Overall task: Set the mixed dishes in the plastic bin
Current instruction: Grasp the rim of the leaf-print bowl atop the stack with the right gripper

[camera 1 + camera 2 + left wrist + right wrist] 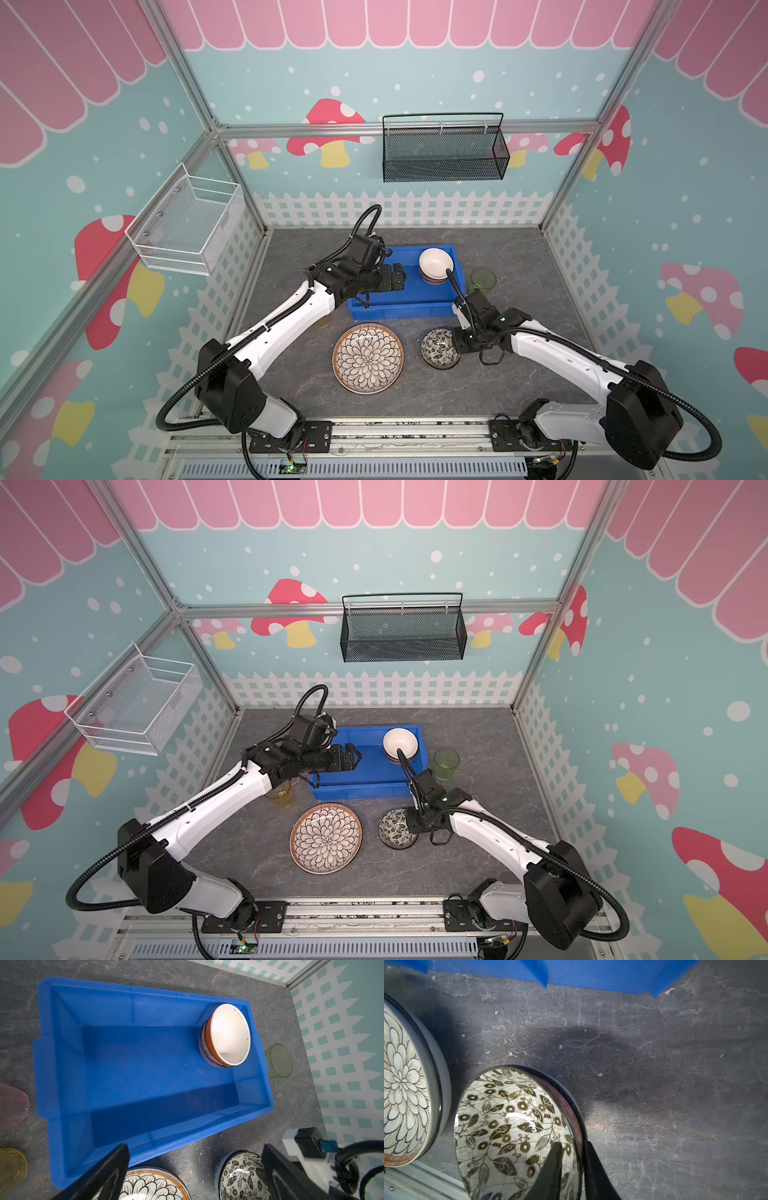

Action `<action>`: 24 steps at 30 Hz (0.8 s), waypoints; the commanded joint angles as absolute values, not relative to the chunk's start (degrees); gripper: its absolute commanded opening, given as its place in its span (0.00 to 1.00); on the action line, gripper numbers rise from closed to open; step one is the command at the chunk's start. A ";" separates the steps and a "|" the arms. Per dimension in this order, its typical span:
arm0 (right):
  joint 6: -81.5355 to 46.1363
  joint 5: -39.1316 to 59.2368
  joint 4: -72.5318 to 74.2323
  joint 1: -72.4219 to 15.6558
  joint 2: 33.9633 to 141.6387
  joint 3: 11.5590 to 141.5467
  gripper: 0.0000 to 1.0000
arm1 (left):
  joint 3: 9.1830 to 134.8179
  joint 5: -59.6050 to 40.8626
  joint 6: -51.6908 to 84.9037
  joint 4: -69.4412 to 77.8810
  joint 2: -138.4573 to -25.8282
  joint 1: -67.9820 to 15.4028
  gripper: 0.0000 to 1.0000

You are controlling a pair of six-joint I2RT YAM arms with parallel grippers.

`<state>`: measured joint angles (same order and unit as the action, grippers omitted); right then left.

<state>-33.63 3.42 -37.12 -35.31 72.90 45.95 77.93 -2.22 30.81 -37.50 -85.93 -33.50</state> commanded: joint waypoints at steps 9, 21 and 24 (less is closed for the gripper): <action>-32.53 2.36 -38.93 -35.78 73.65 49.30 0.12 | 79.80 -1.85 29.93 -38.05 -87.00 -33.23 0.99; -31.05 2.79 -39.45 -35.79 73.50 51.09 0.00 | 79.97 -1.36 29.53 -38.01 -86.88 -32.74 0.99; -30.59 3.11 -39.89 -35.77 72.91 51.97 0.00 | 80.19 -1.39 29.47 -38.06 -87.01 -32.78 0.99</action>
<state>-31.31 2.39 -39.44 -35.38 73.95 49.50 78.15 -2.13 30.17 -37.54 -86.48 -33.28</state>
